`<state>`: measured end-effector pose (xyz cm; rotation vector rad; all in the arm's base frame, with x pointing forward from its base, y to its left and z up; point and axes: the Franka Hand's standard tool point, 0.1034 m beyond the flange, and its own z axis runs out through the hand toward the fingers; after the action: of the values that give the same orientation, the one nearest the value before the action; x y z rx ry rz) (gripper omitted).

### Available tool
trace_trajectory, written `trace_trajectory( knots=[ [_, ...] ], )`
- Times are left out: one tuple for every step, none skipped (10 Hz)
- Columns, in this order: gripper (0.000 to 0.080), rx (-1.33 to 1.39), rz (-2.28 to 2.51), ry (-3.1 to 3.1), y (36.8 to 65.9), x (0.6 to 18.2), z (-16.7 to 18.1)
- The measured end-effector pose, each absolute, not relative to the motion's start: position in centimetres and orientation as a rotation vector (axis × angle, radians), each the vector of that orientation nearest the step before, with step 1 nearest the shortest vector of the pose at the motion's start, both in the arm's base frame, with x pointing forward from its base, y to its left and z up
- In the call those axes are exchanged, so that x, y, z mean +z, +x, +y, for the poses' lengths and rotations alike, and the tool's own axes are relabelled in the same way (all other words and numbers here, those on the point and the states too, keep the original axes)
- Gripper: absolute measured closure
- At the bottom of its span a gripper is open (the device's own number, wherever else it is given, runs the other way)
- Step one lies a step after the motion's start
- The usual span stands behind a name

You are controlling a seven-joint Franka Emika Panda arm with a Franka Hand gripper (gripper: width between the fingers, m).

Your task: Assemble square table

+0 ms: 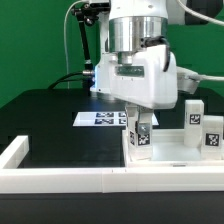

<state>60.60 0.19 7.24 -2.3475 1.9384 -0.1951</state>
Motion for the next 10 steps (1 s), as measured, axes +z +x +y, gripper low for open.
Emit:
trace_trajectory(
  knots=[
    [0.0508, -0.188, 1.99, -2.292, 60.6, 7.27, 0.15],
    [0.0508, -0.182, 2.038, -2.245, 60.6, 7.26, 0.17],
    [0.0508, -0.18, 2.065, -2.214, 60.62, 7.27, 0.19],
    [0.0413, -0.183, 2.02, -2.257, 60.61, 7.25, 0.2],
    [0.0234, -0.183, 2.017, -2.26, 60.61, 7.25, 0.22],
    [0.0234, -0.19, 1.954, -2.32, 60.66, 7.3, 0.28],
    [0.0163, -0.201, 1.844, -2.411, 60.84, 7.47, 0.5],
    [0.0163, -0.211, 1.71, -2.515, 60.92, 7.52, 0.62],
    [0.0153, -0.216, 1.599, -2.592, 60.93, 7.51, 0.93],
    [0.0151, -0.225, 1.469, -2.676, 61.04, 7.57, 1.14]
  ],
)
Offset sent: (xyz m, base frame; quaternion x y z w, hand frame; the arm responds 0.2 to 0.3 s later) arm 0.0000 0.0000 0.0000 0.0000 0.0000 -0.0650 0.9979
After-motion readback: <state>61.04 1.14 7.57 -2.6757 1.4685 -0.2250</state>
